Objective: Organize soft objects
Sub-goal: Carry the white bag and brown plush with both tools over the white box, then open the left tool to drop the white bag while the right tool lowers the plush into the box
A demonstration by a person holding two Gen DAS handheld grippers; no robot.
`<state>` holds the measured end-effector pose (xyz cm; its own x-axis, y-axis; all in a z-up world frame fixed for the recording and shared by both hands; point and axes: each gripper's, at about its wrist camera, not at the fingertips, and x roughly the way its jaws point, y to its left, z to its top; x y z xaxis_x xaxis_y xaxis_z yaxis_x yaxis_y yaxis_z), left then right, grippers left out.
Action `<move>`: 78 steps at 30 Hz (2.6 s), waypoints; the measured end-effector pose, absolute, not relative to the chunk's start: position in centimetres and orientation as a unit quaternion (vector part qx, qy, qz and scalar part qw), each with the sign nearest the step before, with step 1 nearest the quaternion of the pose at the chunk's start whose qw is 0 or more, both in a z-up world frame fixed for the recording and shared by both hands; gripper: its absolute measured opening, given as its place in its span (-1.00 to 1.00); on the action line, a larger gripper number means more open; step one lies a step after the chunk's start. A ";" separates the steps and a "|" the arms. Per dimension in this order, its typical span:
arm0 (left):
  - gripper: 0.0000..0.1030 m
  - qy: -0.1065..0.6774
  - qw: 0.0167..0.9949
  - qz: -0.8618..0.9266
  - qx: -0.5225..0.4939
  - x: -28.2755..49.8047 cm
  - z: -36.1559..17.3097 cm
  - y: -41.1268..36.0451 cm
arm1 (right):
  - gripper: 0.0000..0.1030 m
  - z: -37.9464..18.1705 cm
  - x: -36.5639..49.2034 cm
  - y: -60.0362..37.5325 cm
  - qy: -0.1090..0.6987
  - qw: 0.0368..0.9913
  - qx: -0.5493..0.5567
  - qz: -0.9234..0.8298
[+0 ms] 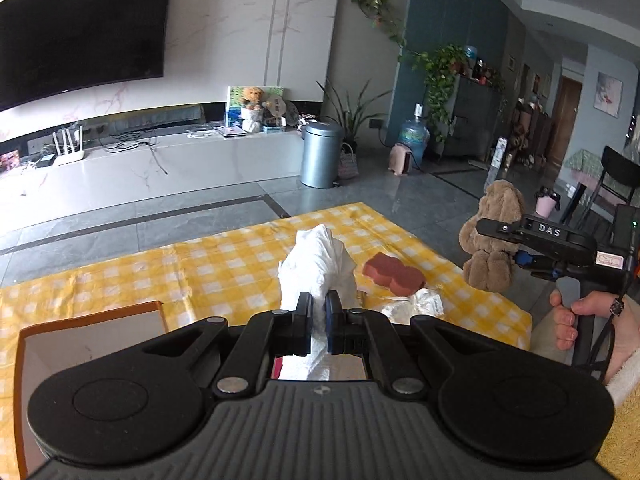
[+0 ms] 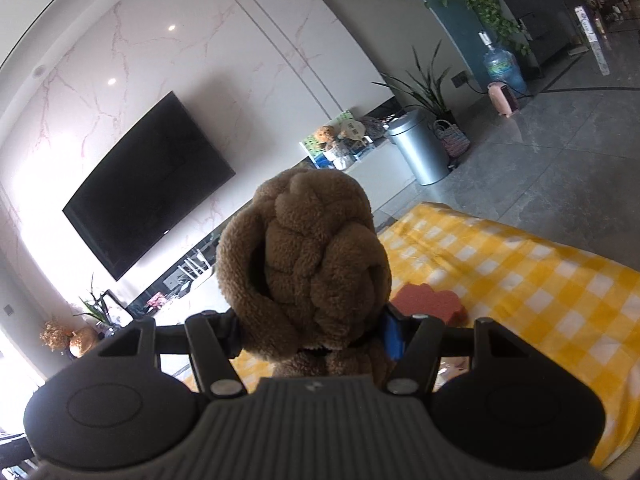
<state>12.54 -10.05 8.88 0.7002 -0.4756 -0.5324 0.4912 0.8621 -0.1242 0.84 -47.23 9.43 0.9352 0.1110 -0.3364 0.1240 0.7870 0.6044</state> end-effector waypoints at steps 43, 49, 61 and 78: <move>-0.74 0.458 0.888 -0.049 0.005 13.8 -1.9 2.5 | 0.21 11.1 5.1 -21.1 0.280 0.908 0.138 0.281; 0.36 0.436 0.896 -0.088 -0.003 12.0 -1.5 3.1 | 0.21 11.2 6.0 -18.8 0.302 0.893 0.131 0.307; 0.62 0.306 0.950 -0.047 -0.049 8.8 5.5 7.9 | 0.20 10.9 8.5 -12.5 0.350 0.904 0.038 0.242; 0.62 0.268 0.953 0.010 -0.138 9.8 4.7 15.2 | 0.19 5.0 13.0 -5.4 0.445 0.873 -0.119 0.160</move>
